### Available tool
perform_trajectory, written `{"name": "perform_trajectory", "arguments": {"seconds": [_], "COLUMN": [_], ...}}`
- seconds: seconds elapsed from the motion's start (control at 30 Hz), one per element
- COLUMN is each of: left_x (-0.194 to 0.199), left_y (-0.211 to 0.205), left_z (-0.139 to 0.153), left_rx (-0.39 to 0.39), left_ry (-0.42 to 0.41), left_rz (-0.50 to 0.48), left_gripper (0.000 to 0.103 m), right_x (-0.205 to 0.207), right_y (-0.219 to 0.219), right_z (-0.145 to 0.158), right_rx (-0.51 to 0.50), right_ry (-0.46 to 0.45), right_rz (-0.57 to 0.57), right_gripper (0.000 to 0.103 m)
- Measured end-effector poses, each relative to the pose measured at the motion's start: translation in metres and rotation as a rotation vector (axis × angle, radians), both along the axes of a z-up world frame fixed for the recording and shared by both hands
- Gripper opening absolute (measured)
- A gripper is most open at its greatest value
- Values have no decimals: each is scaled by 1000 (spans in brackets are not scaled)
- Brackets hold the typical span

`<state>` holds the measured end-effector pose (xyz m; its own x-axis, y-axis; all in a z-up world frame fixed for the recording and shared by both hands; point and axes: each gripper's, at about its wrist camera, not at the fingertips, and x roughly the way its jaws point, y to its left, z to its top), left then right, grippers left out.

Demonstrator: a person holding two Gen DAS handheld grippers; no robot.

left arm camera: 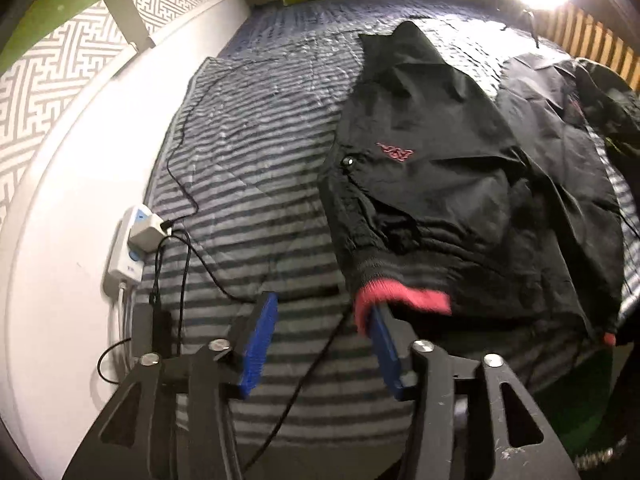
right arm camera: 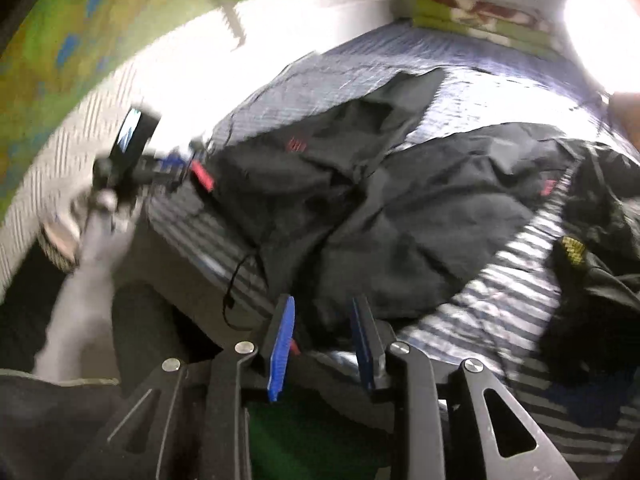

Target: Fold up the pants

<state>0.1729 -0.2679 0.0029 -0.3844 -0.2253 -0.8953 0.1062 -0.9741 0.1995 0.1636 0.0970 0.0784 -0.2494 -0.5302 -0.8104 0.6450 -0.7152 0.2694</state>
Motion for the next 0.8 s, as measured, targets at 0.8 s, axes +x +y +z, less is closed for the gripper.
{"name": "perform_trajectory", "arguments": {"seconds": [0.8], "left_x": [159], "left_y": [23], "left_z": [350], "left_rx": [-258], "left_ry": [536], "left_rz": [136], "left_gripper": [59], "right_x": [42], "right_y": [128], "right_z": [222], "right_rx": [9], "right_ry": [420], "right_rz": [-218], "right_gripper": [28]}}
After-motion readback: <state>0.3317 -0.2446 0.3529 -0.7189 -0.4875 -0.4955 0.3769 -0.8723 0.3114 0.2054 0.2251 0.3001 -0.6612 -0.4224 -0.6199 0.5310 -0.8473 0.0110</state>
